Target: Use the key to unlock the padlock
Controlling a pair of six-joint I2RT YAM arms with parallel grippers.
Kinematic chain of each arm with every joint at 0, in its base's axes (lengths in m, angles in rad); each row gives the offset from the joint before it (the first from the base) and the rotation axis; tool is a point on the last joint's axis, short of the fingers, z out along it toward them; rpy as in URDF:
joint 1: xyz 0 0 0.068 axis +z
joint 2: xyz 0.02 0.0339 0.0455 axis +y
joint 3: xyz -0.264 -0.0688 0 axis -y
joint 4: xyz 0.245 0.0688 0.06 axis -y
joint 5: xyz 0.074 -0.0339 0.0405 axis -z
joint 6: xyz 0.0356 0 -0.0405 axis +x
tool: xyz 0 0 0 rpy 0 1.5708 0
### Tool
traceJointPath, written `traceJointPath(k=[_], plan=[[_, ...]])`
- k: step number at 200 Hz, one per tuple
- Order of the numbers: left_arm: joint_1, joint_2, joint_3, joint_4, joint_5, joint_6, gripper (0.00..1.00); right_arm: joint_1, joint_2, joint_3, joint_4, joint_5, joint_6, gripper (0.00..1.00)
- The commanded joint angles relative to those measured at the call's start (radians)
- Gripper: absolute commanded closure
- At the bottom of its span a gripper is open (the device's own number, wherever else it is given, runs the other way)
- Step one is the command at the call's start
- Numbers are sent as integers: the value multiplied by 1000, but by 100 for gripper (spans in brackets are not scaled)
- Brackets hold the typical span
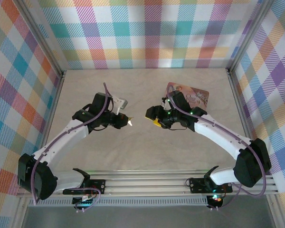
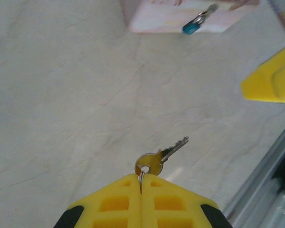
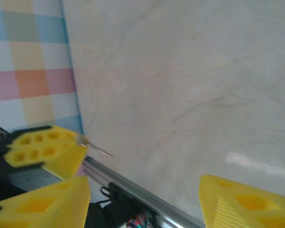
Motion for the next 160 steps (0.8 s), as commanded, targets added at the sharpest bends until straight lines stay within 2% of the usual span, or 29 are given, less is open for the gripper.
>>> traceJointPath(k=[1, 50, 160], plan=[[-48, -39, -23, 80, -1, -178, 100, 3, 8, 39, 51, -51, -21, 37], [-119, -74, -20, 113, -21, -244, 100, 5, 11, 69, 57, -84, -40, 39], [-161, -67, 15, 98, -66, -268, 100, 32, 36, 105, 18, -126, -103, 51]])
